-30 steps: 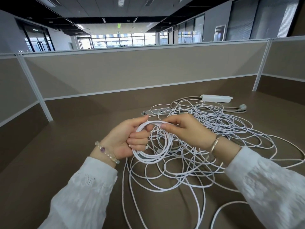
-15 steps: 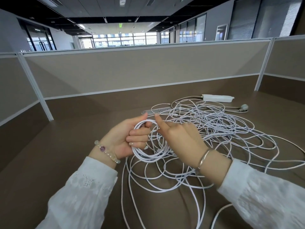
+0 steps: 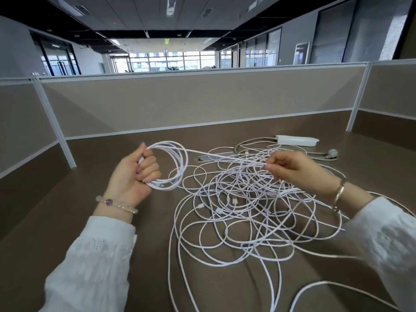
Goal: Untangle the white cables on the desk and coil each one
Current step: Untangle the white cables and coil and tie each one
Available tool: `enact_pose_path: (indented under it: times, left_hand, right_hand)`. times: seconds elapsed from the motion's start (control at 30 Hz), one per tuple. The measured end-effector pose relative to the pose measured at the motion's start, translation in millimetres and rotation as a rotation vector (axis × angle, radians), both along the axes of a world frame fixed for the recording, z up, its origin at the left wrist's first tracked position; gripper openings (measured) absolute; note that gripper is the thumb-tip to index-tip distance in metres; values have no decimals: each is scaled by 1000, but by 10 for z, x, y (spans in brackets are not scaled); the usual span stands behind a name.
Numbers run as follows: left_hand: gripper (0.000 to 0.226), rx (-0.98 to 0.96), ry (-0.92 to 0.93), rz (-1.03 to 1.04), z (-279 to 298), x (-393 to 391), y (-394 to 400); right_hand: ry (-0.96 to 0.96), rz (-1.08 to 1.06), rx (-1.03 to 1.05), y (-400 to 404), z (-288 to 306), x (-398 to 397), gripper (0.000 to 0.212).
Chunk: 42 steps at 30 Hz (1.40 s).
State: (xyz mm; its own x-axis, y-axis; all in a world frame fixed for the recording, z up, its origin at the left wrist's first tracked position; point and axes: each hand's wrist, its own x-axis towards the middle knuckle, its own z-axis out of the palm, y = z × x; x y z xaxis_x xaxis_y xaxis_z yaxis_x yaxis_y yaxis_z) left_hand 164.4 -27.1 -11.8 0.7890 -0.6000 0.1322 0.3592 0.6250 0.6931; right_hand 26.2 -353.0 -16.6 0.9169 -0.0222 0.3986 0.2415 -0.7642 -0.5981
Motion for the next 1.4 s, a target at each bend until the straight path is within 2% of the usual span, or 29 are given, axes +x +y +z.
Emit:
enact_pose_path:
  times: [0.07, 0.17, 0.4, 0.47, 0.53, 0.63, 0.7, 0.77, 0.9, 1.03, 1.17, 1.27, 1.33, 1.4]
  left_hand:
    - [29, -43, 48, 148, 0, 53, 100]
    - [38, 45, 10, 322, -5, 80, 148]
    - [39, 291, -220, 307, 39, -174, -323]
    - [38, 343, -276, 291, 28, -276, -434]
    - [38, 420, -356, 292, 28, -391, -524]
    - [42, 513, -453, 221, 56, -574, -629]
    - [42, 534, -447, 117, 69, -658, -653]
    - [36, 501, -381, -43, 79, -681, -646]
    - [36, 433, -177, -318, 120, -631, -610]
    - [37, 348, -80, -373, 139, -480, -432]
    - [29, 65, -27, -282, 100, -155, -81]
    - [24, -106, 37, -134, 46, 11, 89]
    - [27, -141, 62, -44, 34, 31, 104]
    - [39, -134, 70, 26, 46, 7, 73]
  right_hand:
    - [-30, -44, -61, -72, 26, -30, 15]
    - [-53, -83, -102, -40, 64, -75, 18]
    - [17, 161, -484, 902, 310, -243, 24]
    - [-8, 230, -478, 1106, 388, -283, 25]
    - [-43, 255, -386, 1214, 439, -261, 27]
    - [-116, 226, -201, 1228, 496, -155, 30]
    - [-147, 168, -186, 1193, 524, -81, 30]
    - [-169, 120, -180, 1138, 525, -24, 26]
    - [-182, 74, 39, 936, 438, 56, 24]
    - [-108, 102, 213, 638, 322, 100, 17]
    - [-41, 55, 265, 328, 159, 104, 13]
    - [-30, 17, 140, 186, 33, 131, 8]
    - [-73, -48, -80, 158, -34, 153, 5]
    - [-148, -101, -354, 225, -102, 161, 5]
